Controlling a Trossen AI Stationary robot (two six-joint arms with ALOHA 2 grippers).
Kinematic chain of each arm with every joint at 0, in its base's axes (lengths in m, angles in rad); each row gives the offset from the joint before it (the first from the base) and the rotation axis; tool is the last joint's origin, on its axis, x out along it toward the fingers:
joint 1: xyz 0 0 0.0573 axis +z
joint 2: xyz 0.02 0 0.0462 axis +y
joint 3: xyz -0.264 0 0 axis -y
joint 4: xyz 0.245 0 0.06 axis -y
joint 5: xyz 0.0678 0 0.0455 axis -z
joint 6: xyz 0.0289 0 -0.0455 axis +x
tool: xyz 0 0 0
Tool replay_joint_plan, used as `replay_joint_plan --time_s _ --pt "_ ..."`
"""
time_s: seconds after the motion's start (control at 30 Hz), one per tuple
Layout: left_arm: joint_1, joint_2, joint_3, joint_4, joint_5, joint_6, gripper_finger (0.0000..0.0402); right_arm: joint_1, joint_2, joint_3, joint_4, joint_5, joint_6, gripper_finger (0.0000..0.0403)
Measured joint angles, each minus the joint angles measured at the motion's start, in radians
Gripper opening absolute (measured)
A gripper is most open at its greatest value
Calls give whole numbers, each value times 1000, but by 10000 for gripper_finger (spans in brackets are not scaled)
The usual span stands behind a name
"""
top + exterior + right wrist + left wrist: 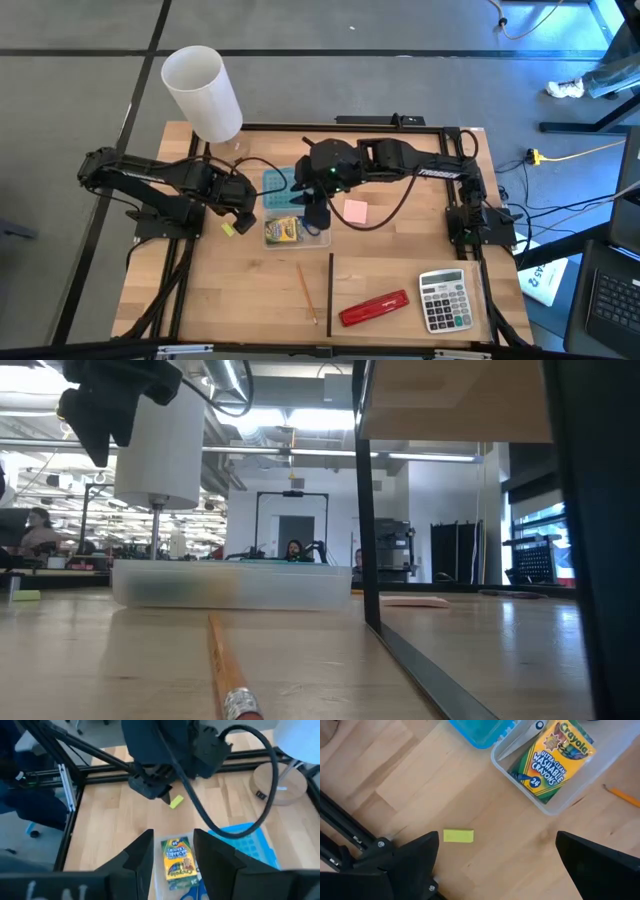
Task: Pack school essentials
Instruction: Put the top orange pencil into the blue supply box
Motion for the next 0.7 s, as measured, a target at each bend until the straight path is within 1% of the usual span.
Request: replay_joint_plan --time_s 0.1,0.2,0.23,0.37,0.47,0.57,0.63,0.7 --pt "0 0 0 0 0 3 395 -12 0 0 -37 40 34 141" --pt "0 0 0 0 -1 4 395 -56 0 0 -64 51 166 141" --pt "0 0 0 0 -1 4 395 -74 0 0 -89 55 187 141" --pt "0 0 0 0 -1 6 395 -133 0 0 -251 79 190 141" --pt "0 0 0 0 -9 7 395 -160 0 0 -412 135 199 141" --pt "0 0 0 0 -27 6 395 -165 -2 -30 -489 201 245 141" --pt "0 0 0 0 -28 6 395 -151 -2 -56 -501 201 286 141" --pt "0 0 0 0 -27 4 395 -123 -2 -91 -501 178 297 141"
